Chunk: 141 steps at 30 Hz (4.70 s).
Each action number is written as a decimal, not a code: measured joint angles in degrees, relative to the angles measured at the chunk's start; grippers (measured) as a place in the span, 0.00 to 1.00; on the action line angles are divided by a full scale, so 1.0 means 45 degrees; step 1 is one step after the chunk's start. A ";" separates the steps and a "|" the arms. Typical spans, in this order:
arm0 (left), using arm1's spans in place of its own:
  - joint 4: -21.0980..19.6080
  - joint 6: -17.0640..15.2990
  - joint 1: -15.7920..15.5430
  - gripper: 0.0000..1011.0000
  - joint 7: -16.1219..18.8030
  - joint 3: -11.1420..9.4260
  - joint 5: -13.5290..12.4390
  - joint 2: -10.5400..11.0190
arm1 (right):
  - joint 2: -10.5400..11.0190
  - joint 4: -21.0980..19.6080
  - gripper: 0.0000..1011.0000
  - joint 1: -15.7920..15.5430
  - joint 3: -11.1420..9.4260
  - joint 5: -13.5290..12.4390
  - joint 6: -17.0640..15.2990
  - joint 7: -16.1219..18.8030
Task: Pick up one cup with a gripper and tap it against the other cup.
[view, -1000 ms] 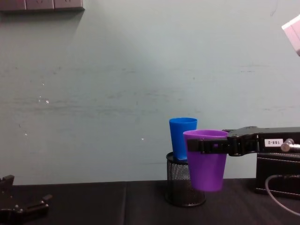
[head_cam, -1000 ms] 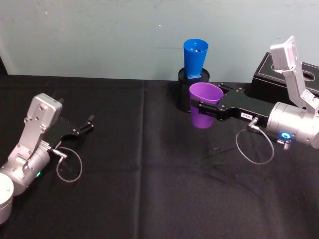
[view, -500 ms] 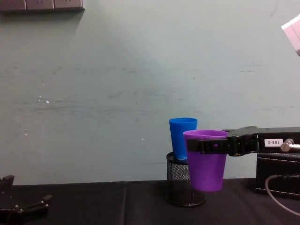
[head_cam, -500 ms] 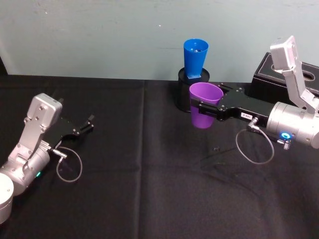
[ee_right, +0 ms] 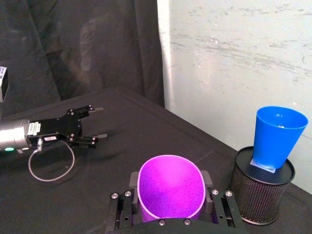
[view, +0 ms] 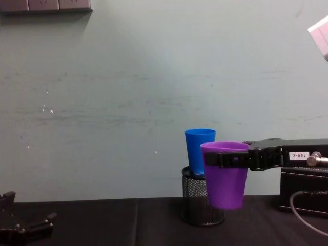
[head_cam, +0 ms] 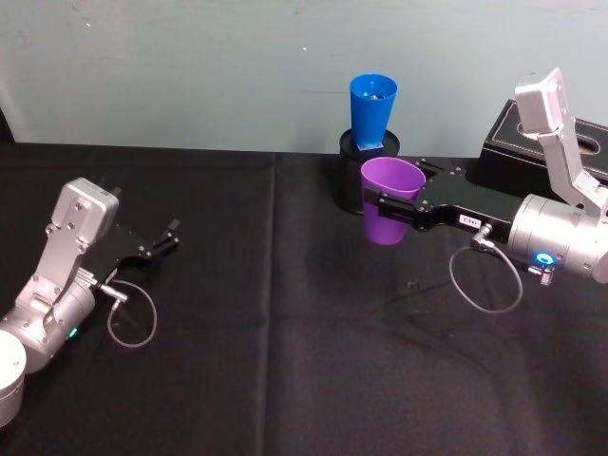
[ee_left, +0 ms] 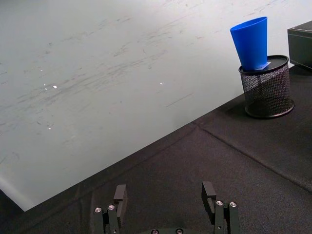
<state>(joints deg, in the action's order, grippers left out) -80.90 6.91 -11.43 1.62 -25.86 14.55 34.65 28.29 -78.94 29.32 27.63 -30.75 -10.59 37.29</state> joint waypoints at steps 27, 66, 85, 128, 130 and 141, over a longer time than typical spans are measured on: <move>0.0000 0.0000 0.0001 0.99 0.0000 0.0000 0.0000 0.0000 | -0.0310 0.1734 0.72 -0.0896 0.0906 0.1300 0.3039 -0.0266; 0.0000 0.0000 0.0000 0.99 0.0000 0.0000 0.0000 0.0000 | -0.1016 0.3170 0.72 -0.1076 0.0430 0.1908 0.4070 0.0509; 0.0000 0.0000 0.0000 0.99 0.0000 0.0000 0.0000 0.0000 | -0.1082 0.3294 0.72 -0.1070 0.0403 0.1868 0.4016 0.0549; 0.0000 0.0000 0.0000 0.99 0.0000 0.0000 0.0000 0.0000 | -0.1002 0.2581 0.99 -0.1517 -0.0235 0.1290 0.5025 0.0591; 0.0000 0.0000 0.0000 0.99 0.0000 0.0000 0.0001 0.0000 | -0.1021 0.2502 0.99 -0.1592 -0.0366 0.1170 0.5088 0.0540; 0.0000 0.0000 0.0000 0.99 0.0000 0.0000 0.0001 0.0000 | -0.1551 0.1571 0.99 -0.2737 -0.1930 0.2055 0.4346 -0.4200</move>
<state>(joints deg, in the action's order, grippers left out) -80.90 6.91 -11.43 1.62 -25.86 14.55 34.64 21.32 -71.87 17.00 18.94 -21.50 8.97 18.39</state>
